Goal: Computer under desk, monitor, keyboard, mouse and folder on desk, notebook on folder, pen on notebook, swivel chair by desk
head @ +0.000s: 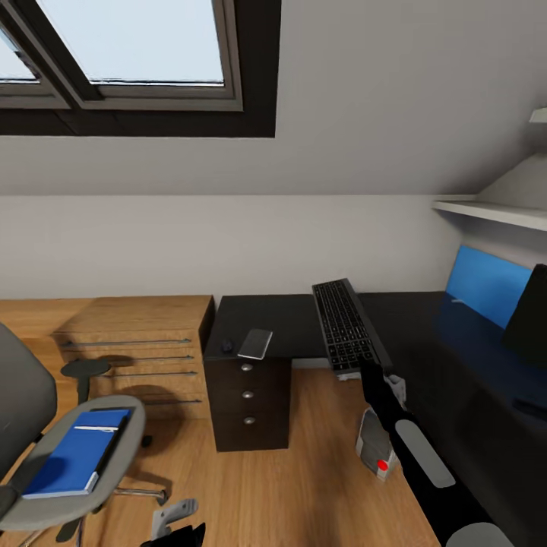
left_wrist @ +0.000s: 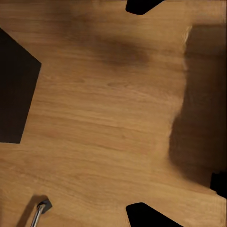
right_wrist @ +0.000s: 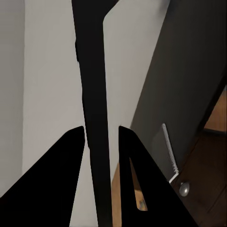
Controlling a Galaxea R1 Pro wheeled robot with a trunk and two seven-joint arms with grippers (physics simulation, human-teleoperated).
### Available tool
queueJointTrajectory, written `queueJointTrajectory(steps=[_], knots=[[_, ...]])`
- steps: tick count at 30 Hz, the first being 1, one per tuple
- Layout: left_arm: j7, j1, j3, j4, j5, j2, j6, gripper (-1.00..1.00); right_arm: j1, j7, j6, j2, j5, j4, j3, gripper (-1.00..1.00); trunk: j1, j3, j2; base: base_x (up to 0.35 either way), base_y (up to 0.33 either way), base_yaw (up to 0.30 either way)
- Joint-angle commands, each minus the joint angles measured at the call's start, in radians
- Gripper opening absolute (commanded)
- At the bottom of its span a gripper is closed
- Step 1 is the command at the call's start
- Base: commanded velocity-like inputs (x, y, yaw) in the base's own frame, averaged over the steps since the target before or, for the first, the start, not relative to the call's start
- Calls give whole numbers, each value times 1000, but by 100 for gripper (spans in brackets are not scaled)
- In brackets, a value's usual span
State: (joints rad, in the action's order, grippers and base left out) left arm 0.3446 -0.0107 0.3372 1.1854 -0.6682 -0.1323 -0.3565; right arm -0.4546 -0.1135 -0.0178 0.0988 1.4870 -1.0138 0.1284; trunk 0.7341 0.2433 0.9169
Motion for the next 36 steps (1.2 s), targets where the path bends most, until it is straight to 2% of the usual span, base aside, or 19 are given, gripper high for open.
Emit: queueJointTrajectory(steps=[1, 7, 15, 17, 19, 22, 36], knots=[[10, -1, 3, 2, -10, -1, -1, 100, -1, -3, -1, 1, 10, 1, 3, -100, -4, -2, -6, -339, 0, -103], [10, -1, 3, 2, -10, -1, -1, 100, -1, -3, 1, 1, 9, 1, 3, -100, -27, -20, -48, -336, 0, -38], [9, -1, 5, 2, -9, -1, 3, 100, -1, -3, 1, 2, 9, 1, 2, -100, -27, -20, -48, -88, 0, -2], [8, -1, 6, -4, -9, -1, 31, 100, -1, -3, 1, 2, 9, 1, 2, -100, -27, -20, -48, -13, 0, 0], [7, -1, 12, -26, -6, -1, 107, 100, 3, -3, 0, 2, 5, 1, 2, -100, -27, -20, -48, -99, -143, 0], [7, -1, 14, -32, -8, -1, 126, 100, 4, -3, 1, 2, 3, 1, 2, -100, -27, -20, -48, -121, -240, 0], [5, -1, 14, -81, -9, 0, 132, 100, 8, -3, 2, 4, 5, 0, 2, -100, -27, -20, -48, -218, -213, 0]])
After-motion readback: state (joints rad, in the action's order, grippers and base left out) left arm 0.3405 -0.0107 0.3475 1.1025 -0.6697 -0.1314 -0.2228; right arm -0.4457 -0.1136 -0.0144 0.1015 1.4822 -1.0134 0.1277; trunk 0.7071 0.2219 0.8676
